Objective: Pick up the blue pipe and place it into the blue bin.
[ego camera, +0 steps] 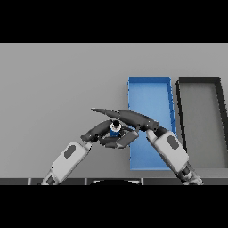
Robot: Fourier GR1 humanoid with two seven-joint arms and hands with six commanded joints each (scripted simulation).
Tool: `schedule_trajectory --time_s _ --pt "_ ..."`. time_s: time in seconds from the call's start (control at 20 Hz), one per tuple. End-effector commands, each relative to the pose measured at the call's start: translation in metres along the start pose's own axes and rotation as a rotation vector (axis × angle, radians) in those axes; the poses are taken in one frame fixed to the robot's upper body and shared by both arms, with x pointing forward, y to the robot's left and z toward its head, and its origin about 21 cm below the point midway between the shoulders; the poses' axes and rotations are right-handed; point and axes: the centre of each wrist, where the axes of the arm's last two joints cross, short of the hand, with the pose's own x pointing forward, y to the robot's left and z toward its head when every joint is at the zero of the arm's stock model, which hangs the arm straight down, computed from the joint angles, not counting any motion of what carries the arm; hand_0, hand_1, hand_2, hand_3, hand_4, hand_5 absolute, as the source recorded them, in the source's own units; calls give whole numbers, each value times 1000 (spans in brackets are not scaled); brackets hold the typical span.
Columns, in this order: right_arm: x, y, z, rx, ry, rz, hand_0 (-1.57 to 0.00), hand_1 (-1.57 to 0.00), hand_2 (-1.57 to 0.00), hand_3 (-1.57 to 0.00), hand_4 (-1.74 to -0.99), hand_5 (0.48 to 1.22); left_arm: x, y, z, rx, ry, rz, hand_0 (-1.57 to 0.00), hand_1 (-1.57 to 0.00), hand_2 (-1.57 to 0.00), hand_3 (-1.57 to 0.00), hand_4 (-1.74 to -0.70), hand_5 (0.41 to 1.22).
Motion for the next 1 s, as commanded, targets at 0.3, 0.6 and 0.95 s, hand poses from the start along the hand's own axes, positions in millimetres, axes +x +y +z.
schedule_trajectory --time_s 0.3,0.6,0.95 --pt "0 3 -20 95 -13 -33 -1012 -1023 -1023 -828 -1541 604 2 -3 2 23 10 -120 -1030 -1008 -990 -623 -1658 1192" --pt "0 10 -20 51 -69 -29 -1424 -1427 -1427 -1376 -1456 1010 0 -3 1 22 -55 -21 -1429 -1423 -1419 -588 -1719 1214" --pt "0 16 -19 67 -89 -41 -1540 -1541 -1541 -1530 -1477 1177 -2 1 5 -18 -30 -90 -1407 -1190 -1242 -518 -1544 1219"
